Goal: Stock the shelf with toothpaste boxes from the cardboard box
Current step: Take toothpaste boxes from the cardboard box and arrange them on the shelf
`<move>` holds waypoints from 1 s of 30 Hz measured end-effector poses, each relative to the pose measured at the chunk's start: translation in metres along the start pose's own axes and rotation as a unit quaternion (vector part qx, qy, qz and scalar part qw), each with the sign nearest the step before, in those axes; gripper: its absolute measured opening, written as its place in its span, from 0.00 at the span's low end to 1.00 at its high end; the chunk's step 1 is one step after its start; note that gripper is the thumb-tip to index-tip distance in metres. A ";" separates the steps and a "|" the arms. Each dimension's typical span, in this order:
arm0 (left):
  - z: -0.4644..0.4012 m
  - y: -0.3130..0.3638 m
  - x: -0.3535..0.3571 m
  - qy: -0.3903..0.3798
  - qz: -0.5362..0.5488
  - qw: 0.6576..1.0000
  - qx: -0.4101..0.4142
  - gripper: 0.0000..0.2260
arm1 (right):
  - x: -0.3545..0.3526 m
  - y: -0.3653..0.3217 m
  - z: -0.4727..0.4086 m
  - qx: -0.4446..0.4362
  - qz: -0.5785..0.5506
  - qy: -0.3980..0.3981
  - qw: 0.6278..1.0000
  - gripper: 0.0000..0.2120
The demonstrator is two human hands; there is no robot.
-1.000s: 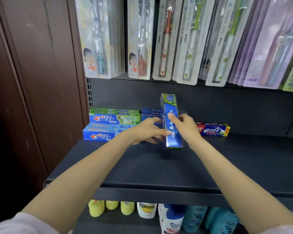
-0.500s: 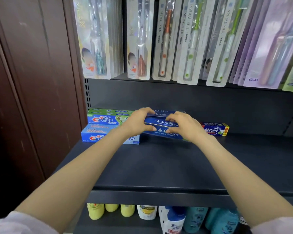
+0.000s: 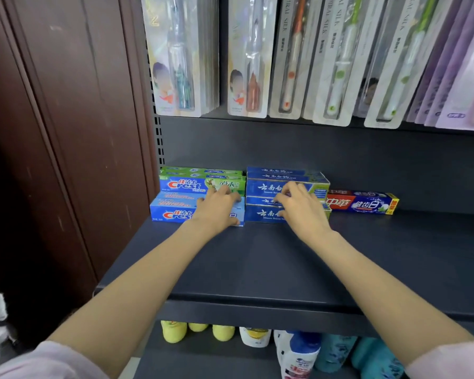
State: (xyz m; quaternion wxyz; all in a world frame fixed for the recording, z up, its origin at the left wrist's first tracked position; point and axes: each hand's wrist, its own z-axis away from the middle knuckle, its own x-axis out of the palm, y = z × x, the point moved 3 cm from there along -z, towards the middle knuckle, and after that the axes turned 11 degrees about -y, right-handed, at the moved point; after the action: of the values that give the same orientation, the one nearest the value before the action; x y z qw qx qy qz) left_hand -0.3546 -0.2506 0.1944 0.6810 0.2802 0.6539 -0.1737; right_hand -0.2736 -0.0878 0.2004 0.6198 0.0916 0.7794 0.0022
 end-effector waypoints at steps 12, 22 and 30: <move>0.012 0.021 -0.001 0.036 -0.024 0.999 -0.022 0.24 | 0.003 0.002 -0.001 -0.012 -0.069 -0.037 0.997 0.20; 0.067 0.091 0.014 0.074 0.168 0.982 0.041 0.10 | -0.021 0.025 0.094 0.028 -0.310 0.017 0.950 0.08; 0.119 0.184 0.042 0.005 0.226 0.962 0.156 0.05 | -0.019 0.064 0.209 0.104 -0.326 -0.010 0.940 0.03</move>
State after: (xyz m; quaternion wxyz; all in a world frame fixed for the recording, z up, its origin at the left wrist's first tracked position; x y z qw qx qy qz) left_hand -0.1456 -0.1734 0.1798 0.6473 0.5242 0.5415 -0.1141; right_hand -0.0581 -0.0509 0.1777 0.5819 -0.1033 0.7560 -0.2815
